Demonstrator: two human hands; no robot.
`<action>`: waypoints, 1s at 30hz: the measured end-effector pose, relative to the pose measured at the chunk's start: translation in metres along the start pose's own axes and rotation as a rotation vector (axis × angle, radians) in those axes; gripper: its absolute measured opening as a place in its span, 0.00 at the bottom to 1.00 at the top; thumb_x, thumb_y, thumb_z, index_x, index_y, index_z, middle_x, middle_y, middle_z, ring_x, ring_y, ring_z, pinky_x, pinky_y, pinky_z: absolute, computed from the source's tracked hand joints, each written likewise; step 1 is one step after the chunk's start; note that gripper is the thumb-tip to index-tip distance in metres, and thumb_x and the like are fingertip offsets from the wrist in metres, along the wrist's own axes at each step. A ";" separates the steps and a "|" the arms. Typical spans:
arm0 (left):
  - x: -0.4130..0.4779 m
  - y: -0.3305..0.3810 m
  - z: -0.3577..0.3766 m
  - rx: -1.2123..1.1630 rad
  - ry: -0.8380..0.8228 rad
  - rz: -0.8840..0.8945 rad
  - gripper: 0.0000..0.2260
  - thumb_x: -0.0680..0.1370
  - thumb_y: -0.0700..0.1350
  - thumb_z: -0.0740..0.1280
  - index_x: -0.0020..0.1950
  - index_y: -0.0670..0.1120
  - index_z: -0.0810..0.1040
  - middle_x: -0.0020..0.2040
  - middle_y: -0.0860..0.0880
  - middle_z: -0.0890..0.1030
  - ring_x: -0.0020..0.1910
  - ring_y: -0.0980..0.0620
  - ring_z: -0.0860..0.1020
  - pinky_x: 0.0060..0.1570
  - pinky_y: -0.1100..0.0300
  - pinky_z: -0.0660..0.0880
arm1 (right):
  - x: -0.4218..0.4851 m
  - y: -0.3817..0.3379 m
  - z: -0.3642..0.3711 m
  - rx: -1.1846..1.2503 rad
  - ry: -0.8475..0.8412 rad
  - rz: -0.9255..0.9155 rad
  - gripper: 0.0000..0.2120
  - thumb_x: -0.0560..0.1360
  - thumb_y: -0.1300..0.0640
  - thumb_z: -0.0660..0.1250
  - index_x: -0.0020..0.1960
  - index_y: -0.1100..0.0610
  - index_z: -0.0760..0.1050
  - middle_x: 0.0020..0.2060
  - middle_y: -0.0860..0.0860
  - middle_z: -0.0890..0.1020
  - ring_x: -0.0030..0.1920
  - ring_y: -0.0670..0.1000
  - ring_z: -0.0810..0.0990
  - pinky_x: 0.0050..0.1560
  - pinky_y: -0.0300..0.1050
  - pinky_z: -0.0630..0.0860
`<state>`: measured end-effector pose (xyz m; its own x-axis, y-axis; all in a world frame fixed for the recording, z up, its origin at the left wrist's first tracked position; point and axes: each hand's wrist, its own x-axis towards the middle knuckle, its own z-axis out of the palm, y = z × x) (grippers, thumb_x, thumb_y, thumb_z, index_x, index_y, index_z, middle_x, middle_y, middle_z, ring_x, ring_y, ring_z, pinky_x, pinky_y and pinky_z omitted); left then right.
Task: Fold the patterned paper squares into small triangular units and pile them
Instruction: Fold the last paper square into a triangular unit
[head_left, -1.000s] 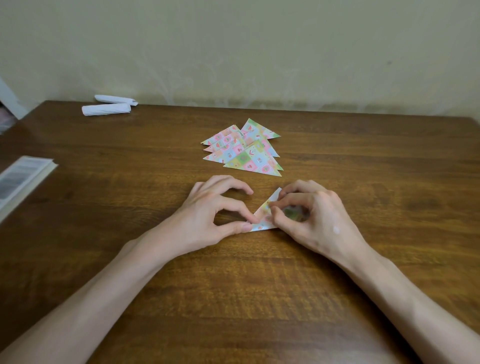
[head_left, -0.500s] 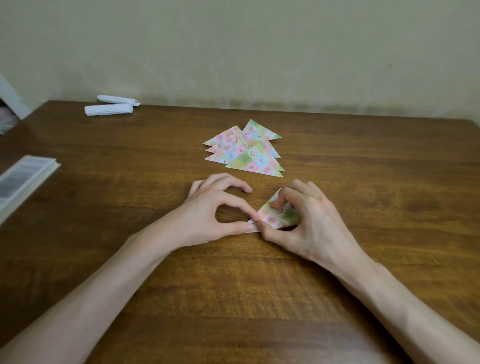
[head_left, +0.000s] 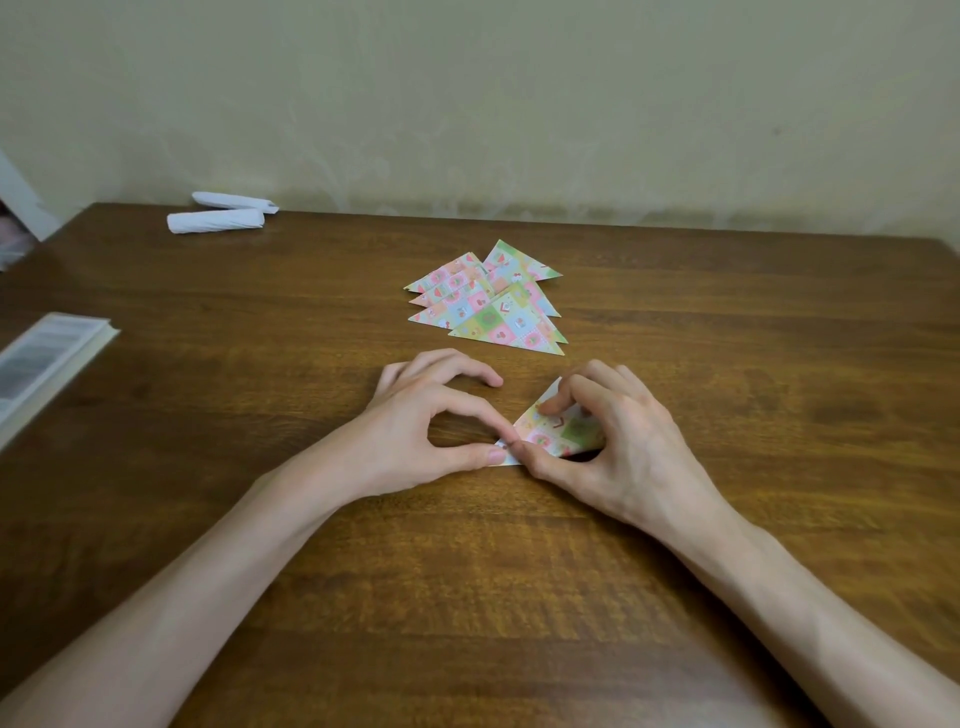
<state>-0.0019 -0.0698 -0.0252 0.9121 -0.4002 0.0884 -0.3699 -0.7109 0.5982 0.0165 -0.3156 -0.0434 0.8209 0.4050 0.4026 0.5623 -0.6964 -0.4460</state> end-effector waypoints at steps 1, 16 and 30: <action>0.000 0.000 0.000 -0.001 0.001 0.001 0.08 0.75 0.63 0.72 0.53 0.69 0.84 0.68 0.68 0.71 0.77 0.63 0.59 0.75 0.51 0.52 | 0.000 0.000 0.000 -0.005 -0.001 -0.001 0.24 0.67 0.30 0.70 0.47 0.50 0.78 0.46 0.41 0.77 0.45 0.47 0.73 0.45 0.37 0.70; 0.002 0.005 0.007 0.015 0.082 -0.030 0.09 0.71 0.66 0.71 0.49 0.70 0.84 0.66 0.68 0.73 0.75 0.62 0.62 0.73 0.51 0.54 | 0.000 -0.002 0.002 -0.017 -0.001 -0.049 0.24 0.68 0.33 0.71 0.48 0.53 0.76 0.46 0.44 0.76 0.45 0.48 0.70 0.46 0.36 0.67; -0.002 0.001 -0.011 0.013 -0.115 0.002 0.11 0.77 0.61 0.72 0.58 0.71 0.82 0.72 0.69 0.68 0.79 0.64 0.54 0.76 0.52 0.49 | -0.001 -0.001 0.003 -0.034 0.005 -0.063 0.22 0.70 0.35 0.72 0.49 0.53 0.75 0.47 0.43 0.74 0.46 0.48 0.70 0.49 0.38 0.69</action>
<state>-0.0020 -0.0637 -0.0161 0.8855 -0.4647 -0.0025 -0.3748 -0.7173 0.5873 0.0154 -0.3133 -0.0457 0.7833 0.4461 0.4329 0.6092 -0.6894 -0.3919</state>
